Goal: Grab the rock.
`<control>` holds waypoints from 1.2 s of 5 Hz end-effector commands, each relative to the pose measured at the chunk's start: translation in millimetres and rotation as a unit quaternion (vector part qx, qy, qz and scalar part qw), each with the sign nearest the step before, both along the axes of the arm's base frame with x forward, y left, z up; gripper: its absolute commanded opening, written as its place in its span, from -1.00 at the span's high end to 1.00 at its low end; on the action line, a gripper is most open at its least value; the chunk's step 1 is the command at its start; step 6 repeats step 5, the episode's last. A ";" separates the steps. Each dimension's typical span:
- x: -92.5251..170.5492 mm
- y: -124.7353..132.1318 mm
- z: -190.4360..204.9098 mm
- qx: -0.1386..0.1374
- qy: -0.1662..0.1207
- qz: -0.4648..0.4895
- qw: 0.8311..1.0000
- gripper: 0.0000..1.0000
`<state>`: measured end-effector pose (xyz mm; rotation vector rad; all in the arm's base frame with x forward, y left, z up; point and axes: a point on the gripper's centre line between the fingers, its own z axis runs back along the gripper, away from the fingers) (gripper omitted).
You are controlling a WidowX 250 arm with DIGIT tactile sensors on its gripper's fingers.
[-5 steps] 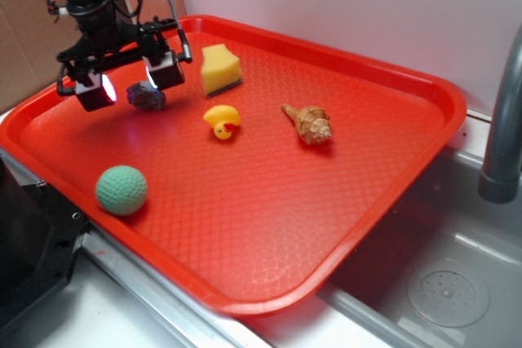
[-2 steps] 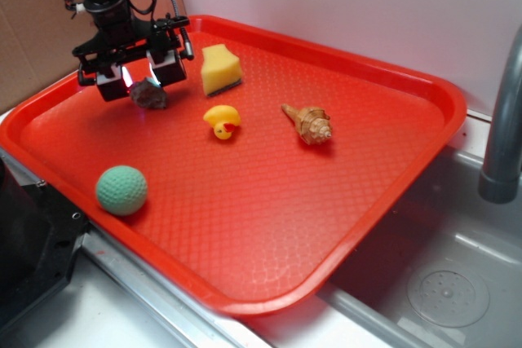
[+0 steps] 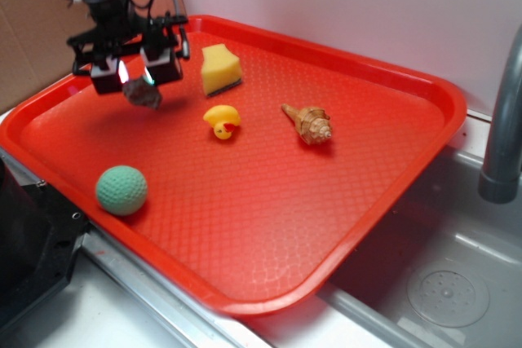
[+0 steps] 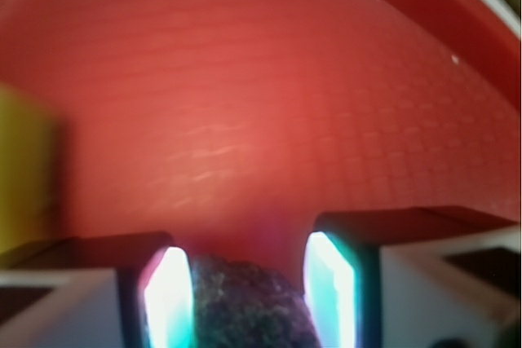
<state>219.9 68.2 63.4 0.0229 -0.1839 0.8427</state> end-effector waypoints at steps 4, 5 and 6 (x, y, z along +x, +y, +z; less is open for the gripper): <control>-62.1 -84.8 147.5 -0.010 -0.013 -0.366 0.930 1.00; -55.7 -75.3 141.8 -0.007 -0.001 -0.321 0.947 1.00; -55.7 -75.3 141.8 -0.007 -0.001 -0.321 0.947 1.00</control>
